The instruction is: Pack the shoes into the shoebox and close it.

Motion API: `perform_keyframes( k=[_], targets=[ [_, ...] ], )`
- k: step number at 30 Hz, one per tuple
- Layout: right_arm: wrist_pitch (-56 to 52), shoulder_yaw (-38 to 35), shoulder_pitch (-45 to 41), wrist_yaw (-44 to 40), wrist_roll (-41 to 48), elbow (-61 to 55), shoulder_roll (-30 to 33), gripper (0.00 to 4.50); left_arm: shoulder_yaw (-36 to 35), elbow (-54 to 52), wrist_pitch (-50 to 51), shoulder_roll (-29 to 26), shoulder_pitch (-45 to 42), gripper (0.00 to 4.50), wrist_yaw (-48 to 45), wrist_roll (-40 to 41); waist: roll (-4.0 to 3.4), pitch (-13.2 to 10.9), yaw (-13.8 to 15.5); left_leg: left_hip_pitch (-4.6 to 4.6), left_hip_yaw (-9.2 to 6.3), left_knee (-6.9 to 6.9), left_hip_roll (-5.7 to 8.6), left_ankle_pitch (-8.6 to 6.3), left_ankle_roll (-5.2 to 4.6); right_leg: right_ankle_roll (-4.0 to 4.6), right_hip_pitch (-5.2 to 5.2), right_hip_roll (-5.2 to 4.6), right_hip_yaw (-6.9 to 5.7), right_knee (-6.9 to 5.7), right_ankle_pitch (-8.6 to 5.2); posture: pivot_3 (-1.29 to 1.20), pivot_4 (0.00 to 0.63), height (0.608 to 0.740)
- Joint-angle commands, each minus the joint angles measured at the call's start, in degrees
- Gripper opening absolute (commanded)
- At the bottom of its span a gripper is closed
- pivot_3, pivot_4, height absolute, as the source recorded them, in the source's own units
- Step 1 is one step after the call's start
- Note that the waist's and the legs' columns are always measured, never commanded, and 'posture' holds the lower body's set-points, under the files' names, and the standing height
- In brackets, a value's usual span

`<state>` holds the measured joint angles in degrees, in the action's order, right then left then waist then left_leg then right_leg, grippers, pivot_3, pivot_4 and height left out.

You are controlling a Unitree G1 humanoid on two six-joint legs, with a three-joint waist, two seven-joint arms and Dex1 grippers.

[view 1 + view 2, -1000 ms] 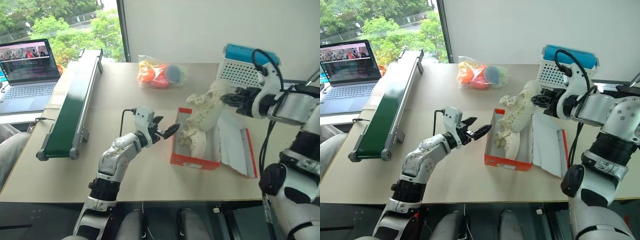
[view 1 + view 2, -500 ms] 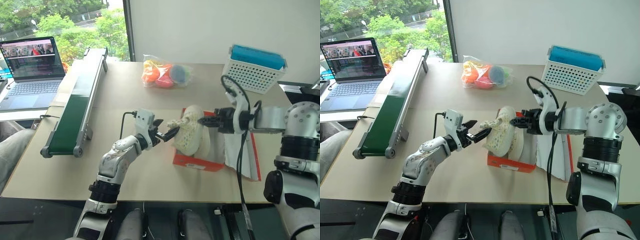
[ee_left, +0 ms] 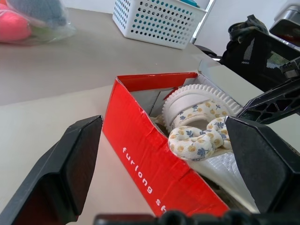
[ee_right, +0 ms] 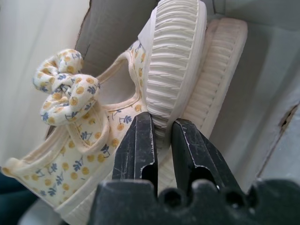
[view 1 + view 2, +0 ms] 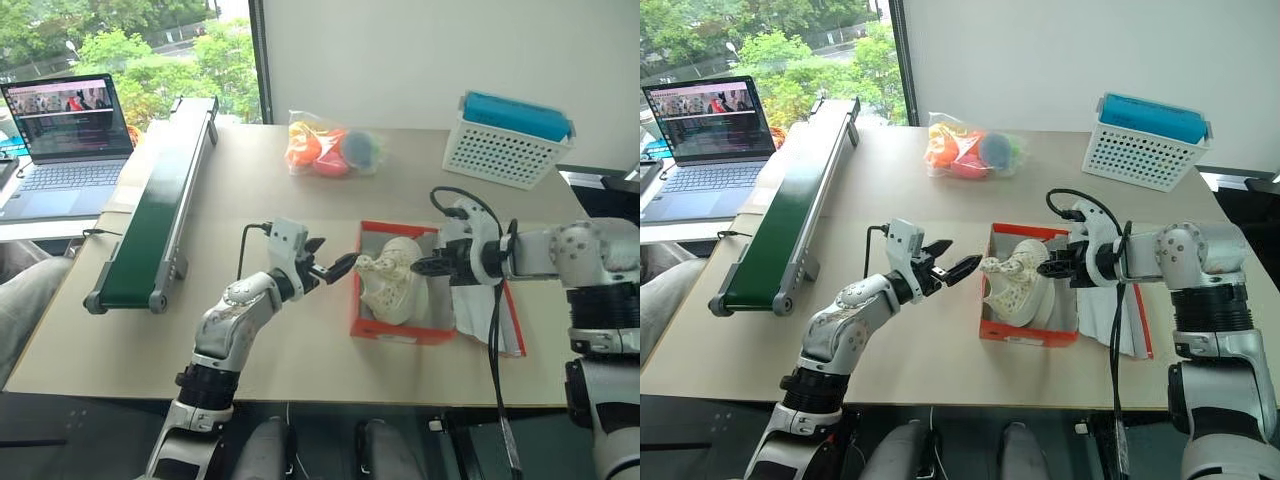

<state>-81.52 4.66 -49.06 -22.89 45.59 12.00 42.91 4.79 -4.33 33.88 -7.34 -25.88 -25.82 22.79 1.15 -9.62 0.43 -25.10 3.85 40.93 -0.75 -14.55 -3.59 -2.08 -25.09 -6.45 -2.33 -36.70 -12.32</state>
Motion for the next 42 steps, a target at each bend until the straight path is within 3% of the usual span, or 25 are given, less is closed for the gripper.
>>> perform_keyframes(
  k=[1, 8, 19, 28, 33, 38, 42],
  targets=[
    [4.98, 4.48, -2.46, -3.78, -7.14, 2.3, 1.66, 0.19, -0.09, -2.33, -0.43, 0.41, -0.22, 4.45, 0.09, 0.29, 0.01, 0.01, 0.07, 0.02, 0.0, 0.0, 0.0, 0.0, 0.0, 0.0, 0.02, 0.01, 0.0, 0.01, 0.01, 0.0, 0.15, 0.705],
    [9.06, 10.32, -5.19, -7.09, -14.18, -0.14, -2.9, 0.19, -0.5, -2.62, -0.26, 0.43, 0.28, 4.45, 0.92, 0.25, 0.01, 0.01, 0.1, 0.03, 0.0, -0.01, -0.01, 0.0, 0.0, 0.01, 0.01, 0.01, 0.0, 0.01, 0.01, 0.0, 0.15, 0.705],
    [5.43, 10.89, 7.55, 0.96, -19.5, -18.13, -11.14, 0.19, -1.01, -2.85, 0.12, -0.05, 0.33, 4.45, 1.99, 0.32, 0.02, 0.07, 0.05, 0.02, -0.01, -0.05, -0.03, 0.01, 0.02, 0.01, -0.04, 0.0, -0.02, -0.04, 0.01, 0.0, 0.15, 0.705],
    [13.35, 12.02, 11.51, -0.26, -27.91, -12.44, -7.76, 0.19, -1.11, -3.25, 0.72, -0.31, 0.12, 4.45, 1.99, 0.53, 0.02, 0.15, 0.14, 0.24, 0.0, -0.05, 0.0, 0.01, 0.01, 0.01, 0.16, 0.01, -0.02, -0.01, 0.01, 0.0, 0.15, 0.705],
    [18.23, 12.5, 11.6, -3.18, -30.86, -7.62, -3.28, 0.19, -1.59, -3.28, 1.09, -0.68, -0.14, 4.45, 1.92, 0.51, 0.02, 0.16, 0.44, 0.87, -0.09, -0.07, 0.0, -0.04, -0.04, 0.0, 0.91, 0.0, -0.13, 0.26, -0.01, 0.0, 0.15, 0.705],
    [29.05, 19.63, 11.71, -7.54, -39.31, -4.62, 4.29, 0.19, -1.71, -3.39, 1.2, -0.77, -0.04, 4.45, 1.94, 0.56, 0.02, 0.17, 1.05, 0.78, -0.12, -0.07, 0.06, -0.09, -0.12, -0.02, 0.94, -0.04, -0.15, 0.51, 0.01, 0.0, 0.15, 0.705],
    [33.19, 22.44, 10.94, -10.74, -43.04, -4.91, 5.53, 0.19, -1.79, -3.65, 1.4, -0.74, 0.07, 4.45, 2.08, 0.65, 0.03, 0.17, 1.22, 0.75, -0.09, -0.05, 0.11, -0.11, -0.16, -0.06, 0.95, -0.1, -0.12, 0.56, 0.04, 0.0, 0.15, 0.705]
  ],
)
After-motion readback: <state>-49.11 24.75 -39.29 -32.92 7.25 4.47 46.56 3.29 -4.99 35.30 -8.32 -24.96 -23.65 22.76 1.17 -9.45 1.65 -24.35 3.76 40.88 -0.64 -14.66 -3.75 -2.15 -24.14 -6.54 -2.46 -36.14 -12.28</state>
